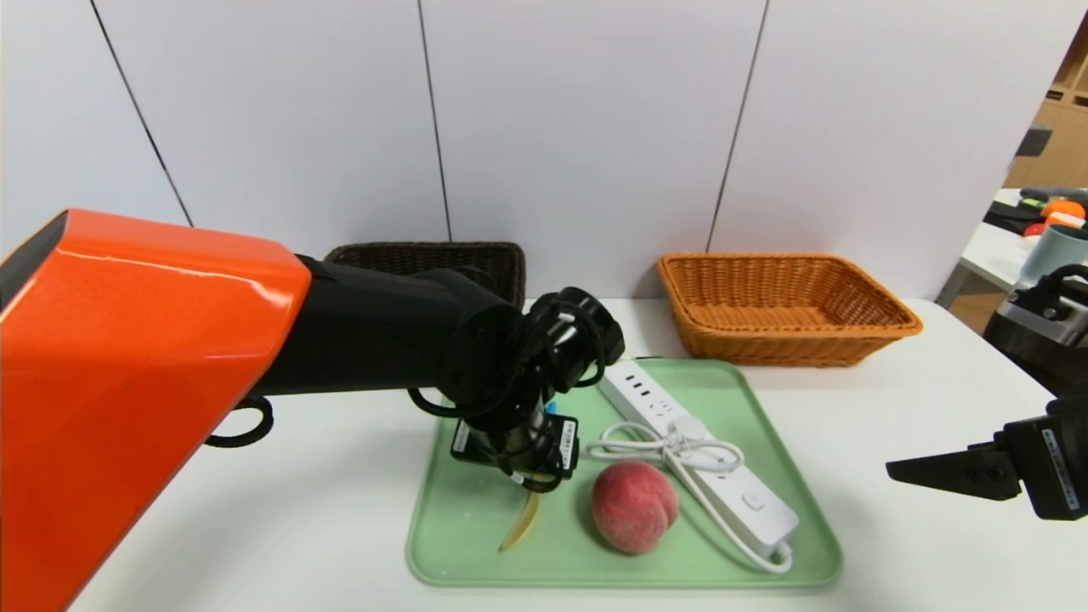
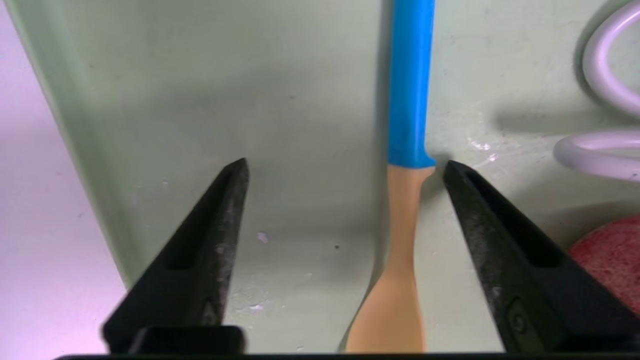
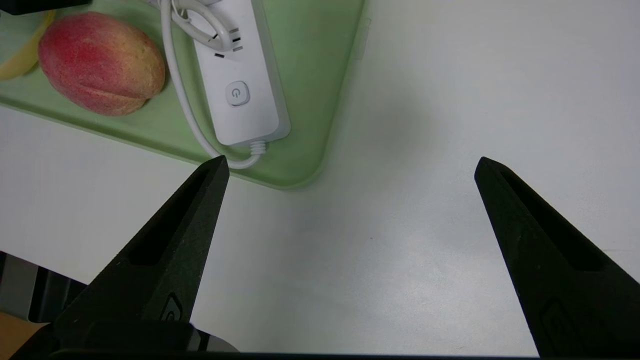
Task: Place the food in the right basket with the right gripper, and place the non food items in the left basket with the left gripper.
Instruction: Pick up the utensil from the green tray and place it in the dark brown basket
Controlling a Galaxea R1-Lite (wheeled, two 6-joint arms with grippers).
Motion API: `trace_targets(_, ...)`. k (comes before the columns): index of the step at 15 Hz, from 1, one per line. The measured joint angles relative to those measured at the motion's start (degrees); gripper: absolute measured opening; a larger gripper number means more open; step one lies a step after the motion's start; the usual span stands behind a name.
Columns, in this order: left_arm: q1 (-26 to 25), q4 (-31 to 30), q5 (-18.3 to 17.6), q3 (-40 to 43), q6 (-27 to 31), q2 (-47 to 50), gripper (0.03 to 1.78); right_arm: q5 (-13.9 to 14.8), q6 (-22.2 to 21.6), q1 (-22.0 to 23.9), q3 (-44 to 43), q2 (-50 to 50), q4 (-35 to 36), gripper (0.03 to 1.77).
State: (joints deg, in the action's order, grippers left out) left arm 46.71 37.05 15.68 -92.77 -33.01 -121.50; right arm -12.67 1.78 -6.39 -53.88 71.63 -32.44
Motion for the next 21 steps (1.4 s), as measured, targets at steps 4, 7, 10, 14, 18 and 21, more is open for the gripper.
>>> trace_targets(4, 0.0, 0.2, 0.3, 0.0, 0.0, 0.0, 0.84, 0.0, 0.0, 0.0, -0.1, 0.0, 0.1, 1.7)
trace_targets(7, 0.0, 0.2, 0.3, -0.1, 0.0, -0.1, 0.09, 0.0, 0.0, 0.0, -0.1, -0.1, 0.2, 1.7)
trace_targets(10, 0.0, 0.2, 0.3, 0.0, 0.1, -0.1, 0.09, 0.0, 0.0, 0.0, -0.1, -0.2, 0.1, 1.7)
trace_targets(14, 0.0, 0.6, 0.4, 0.0, 0.4, 0.7, 0.09, 0.0, 0.0, 0.0, 0.0, -0.4, 0.1, 1.7)
trace_targets(18, -1.5, 1.8, 0.5, -0.3, 4.1, 6.3, 0.09, 0.0, 0.0, 0.1, 0.4, -0.5, 0.1, 1.7)
trace_targets(21, -6.3, 2.0, 0.6, -0.5, 13.6, 11.9, 0.08, 0.0, 0.0, 0.1, 0.4, -0.5, 0.1, 1.7)
